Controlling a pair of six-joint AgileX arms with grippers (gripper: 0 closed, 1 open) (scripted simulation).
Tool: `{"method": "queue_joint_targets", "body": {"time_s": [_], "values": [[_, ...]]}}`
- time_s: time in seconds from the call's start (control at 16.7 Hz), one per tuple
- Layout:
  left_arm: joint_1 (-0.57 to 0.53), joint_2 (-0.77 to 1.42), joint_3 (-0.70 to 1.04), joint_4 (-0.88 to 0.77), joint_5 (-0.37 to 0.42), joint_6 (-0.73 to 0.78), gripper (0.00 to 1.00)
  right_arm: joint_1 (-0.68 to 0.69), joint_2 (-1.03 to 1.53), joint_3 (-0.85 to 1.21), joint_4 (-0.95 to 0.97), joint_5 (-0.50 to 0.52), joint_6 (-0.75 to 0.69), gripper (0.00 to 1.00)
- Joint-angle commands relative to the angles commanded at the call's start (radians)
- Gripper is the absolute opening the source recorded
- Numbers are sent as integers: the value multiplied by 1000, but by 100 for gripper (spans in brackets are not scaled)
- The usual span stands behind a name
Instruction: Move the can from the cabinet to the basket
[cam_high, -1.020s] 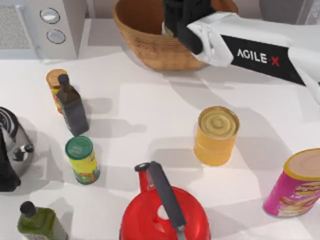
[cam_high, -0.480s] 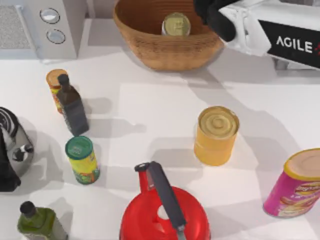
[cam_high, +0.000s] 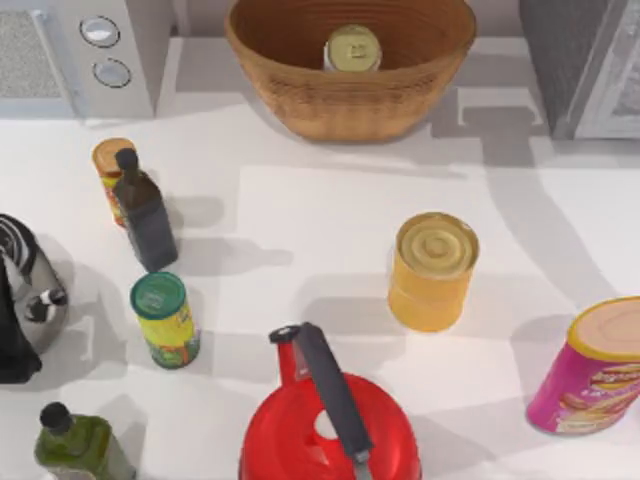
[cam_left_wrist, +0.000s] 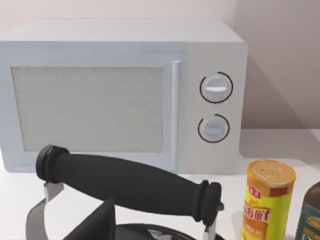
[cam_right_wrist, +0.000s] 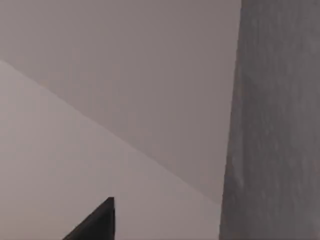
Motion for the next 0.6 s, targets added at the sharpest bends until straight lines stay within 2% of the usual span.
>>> {"method": "queue_joint_targets", "body": {"time_s": [0.36,0.6], "values": [[0,0,0,0,0,0,100,-165,-777,-576,-130,-172,-2,100],[0,0,0,0,0,0,100,-264,-1171,-917,-209,-276,-3,100]]}}
